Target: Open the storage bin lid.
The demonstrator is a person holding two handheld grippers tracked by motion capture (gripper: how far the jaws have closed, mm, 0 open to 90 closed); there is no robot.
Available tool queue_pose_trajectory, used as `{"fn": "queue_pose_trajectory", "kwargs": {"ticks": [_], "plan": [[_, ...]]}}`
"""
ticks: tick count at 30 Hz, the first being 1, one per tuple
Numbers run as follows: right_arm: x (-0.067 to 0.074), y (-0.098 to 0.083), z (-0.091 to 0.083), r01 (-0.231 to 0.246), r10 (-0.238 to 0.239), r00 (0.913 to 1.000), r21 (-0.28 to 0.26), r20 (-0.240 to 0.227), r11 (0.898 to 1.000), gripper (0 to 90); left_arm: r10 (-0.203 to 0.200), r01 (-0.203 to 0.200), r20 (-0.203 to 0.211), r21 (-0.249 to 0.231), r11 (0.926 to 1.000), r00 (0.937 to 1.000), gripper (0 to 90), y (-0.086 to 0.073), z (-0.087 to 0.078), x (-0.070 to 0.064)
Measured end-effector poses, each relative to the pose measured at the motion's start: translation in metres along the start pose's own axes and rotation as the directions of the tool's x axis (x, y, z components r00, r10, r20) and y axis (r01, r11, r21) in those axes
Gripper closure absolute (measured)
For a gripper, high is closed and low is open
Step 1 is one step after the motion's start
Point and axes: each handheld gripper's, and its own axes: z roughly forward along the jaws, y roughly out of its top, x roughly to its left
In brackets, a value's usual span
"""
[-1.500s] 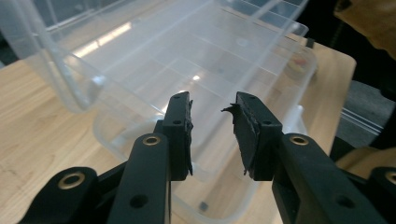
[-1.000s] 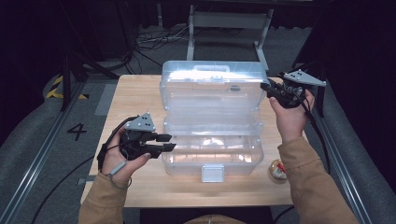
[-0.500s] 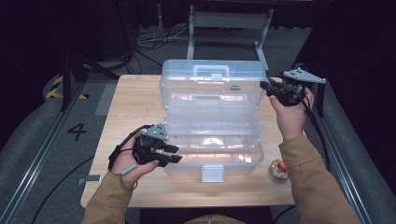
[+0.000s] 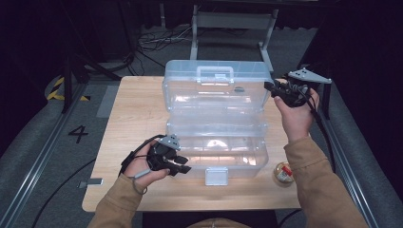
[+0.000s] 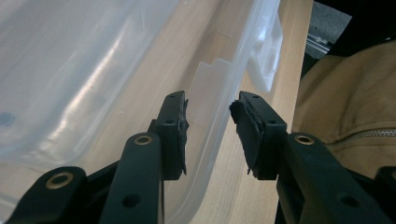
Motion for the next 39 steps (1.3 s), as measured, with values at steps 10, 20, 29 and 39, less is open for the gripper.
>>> {"fn": "queue_pose_trajectory", "kwargs": {"ticks": [10, 20, 29, 39], "plan": [[0.001, 0.0, 0.003, -0.003, 0.003, 0.9999, -0.018, 0.015, 1.0, 76.1, -0.021, 0.02, 0.011, 0.028, 0.9994, 0.9997, 72.3, -0.005, 0.01, 0.002], [0.005, 0.0, 0.006, 0.005, 0.0, 0.9982, -0.087, 0.06, 0.996, 83.4, -0.065, 0.064, 0.02, 0.049, 0.9968, 0.9977, 73.4, -0.004, 0.011, 0.004], [-0.001, 0.003, 0.018, 0.003, 0.003, 0.997, -0.08, 0.078, 0.997, 84.8, -0.079, 0.078, 0.024, 0.043, 0.9961, 0.9966, 73.0, -0.007, 0.01, 0.005], [-0.006, 0.008, 0.032, 0.0, 0.004, 0.9959, -0.046, 0.09, 0.999, 85.7, -0.08, 0.08, 0.009, 0.058, 0.9951, 0.9967, 72.9, -0.008, 0.01, 0.004]]}}
